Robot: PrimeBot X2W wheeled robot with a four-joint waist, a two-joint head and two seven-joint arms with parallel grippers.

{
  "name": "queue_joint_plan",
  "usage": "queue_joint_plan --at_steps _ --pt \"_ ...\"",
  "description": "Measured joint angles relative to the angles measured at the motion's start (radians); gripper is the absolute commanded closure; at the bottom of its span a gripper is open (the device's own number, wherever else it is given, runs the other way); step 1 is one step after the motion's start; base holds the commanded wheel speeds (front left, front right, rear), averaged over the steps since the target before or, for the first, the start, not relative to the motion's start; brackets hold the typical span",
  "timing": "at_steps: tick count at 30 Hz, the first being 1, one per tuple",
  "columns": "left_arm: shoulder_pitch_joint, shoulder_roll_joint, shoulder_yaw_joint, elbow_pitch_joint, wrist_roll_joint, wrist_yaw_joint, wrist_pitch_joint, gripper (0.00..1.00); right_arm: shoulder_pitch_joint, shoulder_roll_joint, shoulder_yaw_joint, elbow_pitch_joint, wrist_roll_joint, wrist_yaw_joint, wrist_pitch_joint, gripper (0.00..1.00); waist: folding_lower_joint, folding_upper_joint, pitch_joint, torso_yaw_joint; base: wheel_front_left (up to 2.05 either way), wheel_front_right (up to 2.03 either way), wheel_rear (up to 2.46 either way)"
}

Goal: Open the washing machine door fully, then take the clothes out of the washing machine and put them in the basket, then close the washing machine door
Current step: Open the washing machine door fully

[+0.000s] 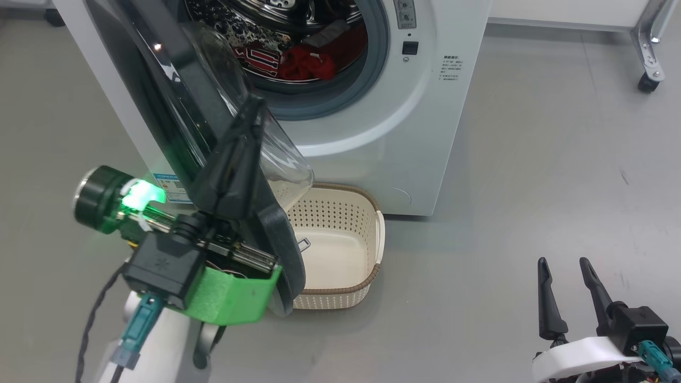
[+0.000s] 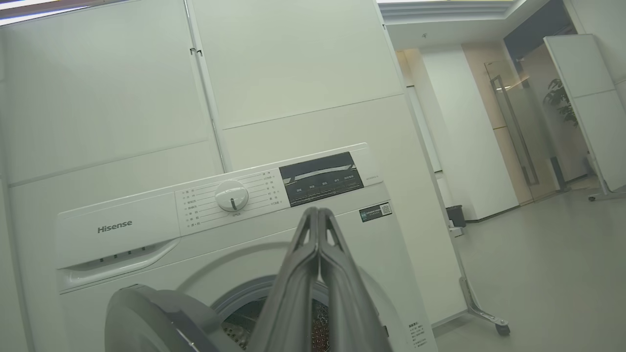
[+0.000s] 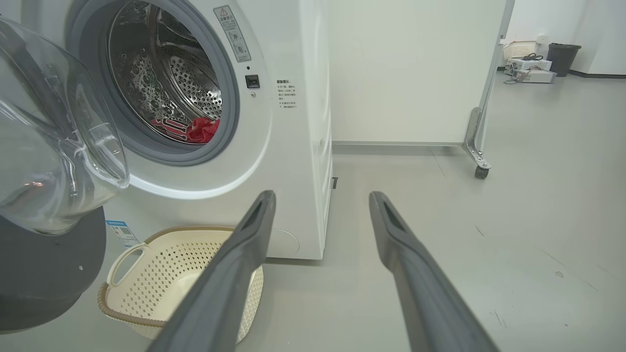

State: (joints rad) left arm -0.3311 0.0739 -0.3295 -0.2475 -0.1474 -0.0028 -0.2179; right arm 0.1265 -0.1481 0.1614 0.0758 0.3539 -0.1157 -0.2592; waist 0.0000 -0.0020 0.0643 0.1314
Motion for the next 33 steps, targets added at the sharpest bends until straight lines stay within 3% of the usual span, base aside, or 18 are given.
queue_joint_plan --at_steps 7,12,16,19,33 --pt "0.013 -0.019 -0.141 -0.031 -0.096 -0.076 0.109 1.0 0.007 0.005 -0.002 0.003 -0.004 0.009 0.0 0.0 0.0 0.0 -0.001 0.009 0.0 0.0 0.0" --pt "0.072 -0.022 -0.261 -0.044 -0.183 -0.092 0.178 1.0 0.015 0.008 -0.014 0.005 -0.005 0.009 0.0 0.0 0.0 0.0 0.001 0.02 0.0 0.0 0.0" --pt "0.113 -0.022 -0.293 -0.039 -0.202 -0.091 0.221 1.0 0.022 0.009 -0.015 0.006 -0.006 0.017 0.0 0.0 0.0 0.0 0.005 0.03 0.0 0.0 0.0" --pt "0.142 -0.022 -0.292 -0.02 -0.202 -0.085 0.252 1.0 0.022 0.011 -0.015 0.008 -0.009 0.02 0.0 0.0 0.0 0.0 0.008 0.035 0.0 0.0 0.0" --pt "0.196 -0.013 -0.195 0.089 -0.17 0.027 0.301 1.0 0.018 0.009 -0.019 0.007 -0.044 0.026 0.0 0.0 0.0 0.0 0.025 0.022 0.0 0.0 0.0"
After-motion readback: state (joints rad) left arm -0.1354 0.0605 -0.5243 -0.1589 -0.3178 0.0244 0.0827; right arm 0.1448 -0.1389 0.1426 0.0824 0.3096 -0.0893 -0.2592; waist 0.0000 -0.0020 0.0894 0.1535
